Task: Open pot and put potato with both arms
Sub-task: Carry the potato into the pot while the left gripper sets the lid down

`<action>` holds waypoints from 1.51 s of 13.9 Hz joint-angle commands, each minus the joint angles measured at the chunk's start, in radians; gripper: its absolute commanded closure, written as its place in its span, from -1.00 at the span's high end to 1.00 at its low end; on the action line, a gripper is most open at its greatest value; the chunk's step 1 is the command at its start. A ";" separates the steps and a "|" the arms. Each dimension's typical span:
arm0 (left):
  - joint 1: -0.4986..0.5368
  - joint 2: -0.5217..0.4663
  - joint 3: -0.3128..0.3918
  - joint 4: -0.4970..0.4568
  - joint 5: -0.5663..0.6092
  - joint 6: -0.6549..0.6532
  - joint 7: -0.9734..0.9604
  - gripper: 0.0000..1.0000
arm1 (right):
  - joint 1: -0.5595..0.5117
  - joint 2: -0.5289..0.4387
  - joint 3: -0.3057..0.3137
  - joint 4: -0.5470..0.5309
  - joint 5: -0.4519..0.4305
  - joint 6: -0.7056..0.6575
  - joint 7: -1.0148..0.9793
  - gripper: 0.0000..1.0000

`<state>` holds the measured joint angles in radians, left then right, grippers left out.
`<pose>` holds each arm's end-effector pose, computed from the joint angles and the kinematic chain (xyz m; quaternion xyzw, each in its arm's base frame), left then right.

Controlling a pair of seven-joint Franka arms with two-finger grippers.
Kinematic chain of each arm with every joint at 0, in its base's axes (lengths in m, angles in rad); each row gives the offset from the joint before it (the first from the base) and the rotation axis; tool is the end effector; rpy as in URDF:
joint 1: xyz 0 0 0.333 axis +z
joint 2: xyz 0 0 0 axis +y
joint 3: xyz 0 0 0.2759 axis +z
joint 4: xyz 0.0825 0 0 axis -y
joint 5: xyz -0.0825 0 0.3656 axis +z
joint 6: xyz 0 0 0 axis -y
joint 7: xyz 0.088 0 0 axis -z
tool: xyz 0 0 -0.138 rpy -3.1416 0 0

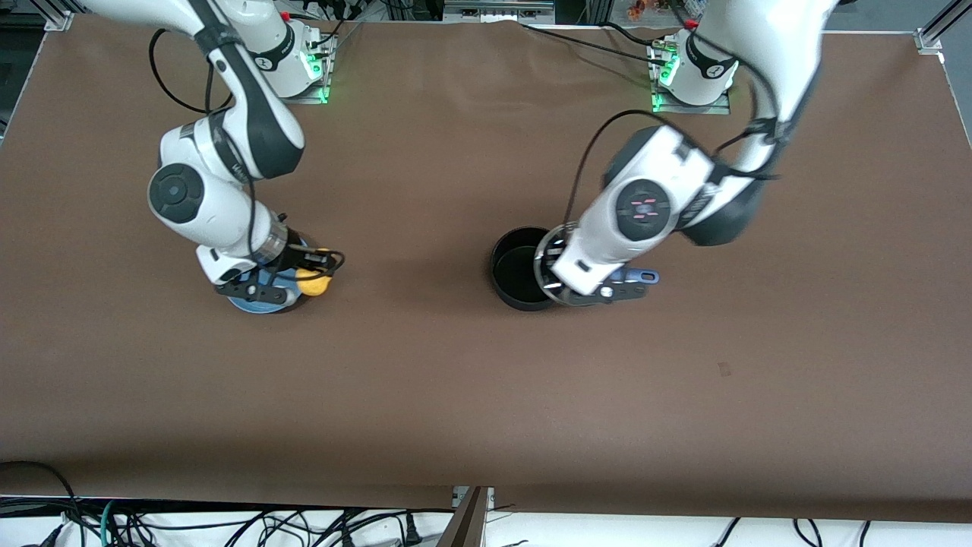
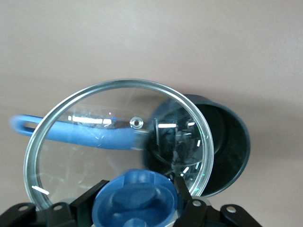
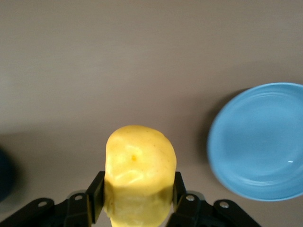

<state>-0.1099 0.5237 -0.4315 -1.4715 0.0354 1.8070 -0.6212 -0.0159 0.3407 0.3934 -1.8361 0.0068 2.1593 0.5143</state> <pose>0.5645 -0.2970 0.3285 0.9921 0.0524 -0.1083 0.0365 0.5643 0.2154 0.3005 -0.9945 0.0805 0.0253 0.0621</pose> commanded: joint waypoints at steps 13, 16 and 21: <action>0.528 -0.048 -0.003 -0.208 0.031 0.045 0.845 -1.00 | 0.545 0.498 -0.007 0.549 -0.122 0.212 0.544 -0.34; 0.576 0.018 -0.003 -0.250 0.032 0.140 0.911 -1.00 | 0.568 0.527 -0.022 0.546 -0.125 0.235 0.547 -0.28; 0.595 0.114 0.007 -0.242 0.034 0.230 0.930 -0.81 | 0.574 0.547 -0.022 0.538 -0.165 0.231 0.547 0.09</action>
<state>0.4799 0.6310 -0.4152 -1.7248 0.0500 2.0349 0.2945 0.5459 0.8767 0.3767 -1.3248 -0.1343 2.3929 1.0417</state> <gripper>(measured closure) 0.388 0.410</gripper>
